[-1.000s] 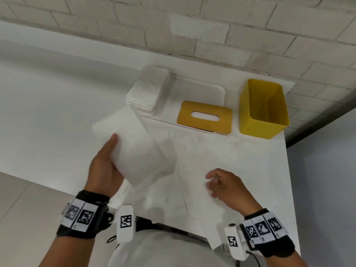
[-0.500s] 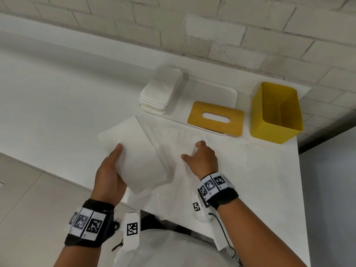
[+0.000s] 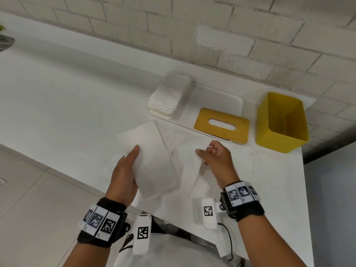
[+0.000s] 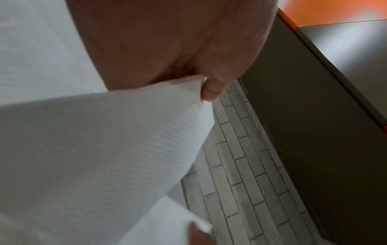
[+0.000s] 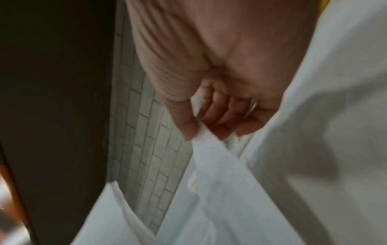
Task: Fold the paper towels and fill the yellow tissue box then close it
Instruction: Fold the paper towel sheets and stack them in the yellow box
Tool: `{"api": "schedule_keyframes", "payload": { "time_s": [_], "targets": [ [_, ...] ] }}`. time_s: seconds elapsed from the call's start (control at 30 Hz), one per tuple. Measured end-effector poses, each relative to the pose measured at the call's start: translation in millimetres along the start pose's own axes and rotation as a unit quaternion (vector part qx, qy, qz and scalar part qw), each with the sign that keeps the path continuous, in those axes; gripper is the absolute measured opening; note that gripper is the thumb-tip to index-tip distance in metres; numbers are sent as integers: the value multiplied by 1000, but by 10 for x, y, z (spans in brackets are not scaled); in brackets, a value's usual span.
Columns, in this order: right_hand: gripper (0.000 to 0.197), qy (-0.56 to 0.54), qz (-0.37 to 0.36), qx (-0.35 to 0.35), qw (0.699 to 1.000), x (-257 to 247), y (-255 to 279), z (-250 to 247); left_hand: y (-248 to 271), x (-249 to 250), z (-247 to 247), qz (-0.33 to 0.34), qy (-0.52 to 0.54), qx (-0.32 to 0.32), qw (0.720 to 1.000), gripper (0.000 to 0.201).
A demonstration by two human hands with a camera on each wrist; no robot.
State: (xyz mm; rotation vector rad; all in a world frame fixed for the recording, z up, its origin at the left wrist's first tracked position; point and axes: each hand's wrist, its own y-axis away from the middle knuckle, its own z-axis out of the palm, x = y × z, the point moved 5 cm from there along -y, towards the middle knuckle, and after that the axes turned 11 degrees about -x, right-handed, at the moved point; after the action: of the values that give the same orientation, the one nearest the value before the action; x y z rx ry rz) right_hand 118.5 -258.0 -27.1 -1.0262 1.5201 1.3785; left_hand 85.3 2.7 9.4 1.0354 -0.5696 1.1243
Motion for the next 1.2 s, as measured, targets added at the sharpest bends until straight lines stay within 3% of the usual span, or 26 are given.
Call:
{"api": "schedule_keyframes", "payload": {
  "time_s": [0.07, 0.17, 0.27, 0.5, 0.7, 0.83, 1.07, 1.2],
  "targets": [
    [14, -57, -52, -49, 996, -262, 166, -69, -32, 53, 21, 7, -8, 6, 1000, 38],
    [31, -155, -98, -109, 977, -666, 433, -202, -76, 115, 151, 10, -28, -6, 1000, 38],
    [35, -240, -127, -151, 950, -905, 626, -278, -95, 131, 361, 5, -45, -37, 998, 36],
    [23, -203, -117, -75, 969, -830, 685, -400, -55, 70, 922, -16, -44, -127, 991, 31],
    [23, -95, -95, 62, 989, -645, 648, -606, -39, 12, 1136, -37, -58, -165, 984, 40],
    [21, -91, -88, 70, 989, -651, 699, -653, -50, -19, 1159, -46, -35, -166, 984, 40],
    [16, -109, -223, -20, 968, -1079, 1032, -404, -67, 19, 1212, -23, -75, -184, 980, 27],
    [15, -60, -220, 50, 972, -1048, 947, -260, -41, -26, 1244, -23, -93, -201, 975, 29]
  ]
}}
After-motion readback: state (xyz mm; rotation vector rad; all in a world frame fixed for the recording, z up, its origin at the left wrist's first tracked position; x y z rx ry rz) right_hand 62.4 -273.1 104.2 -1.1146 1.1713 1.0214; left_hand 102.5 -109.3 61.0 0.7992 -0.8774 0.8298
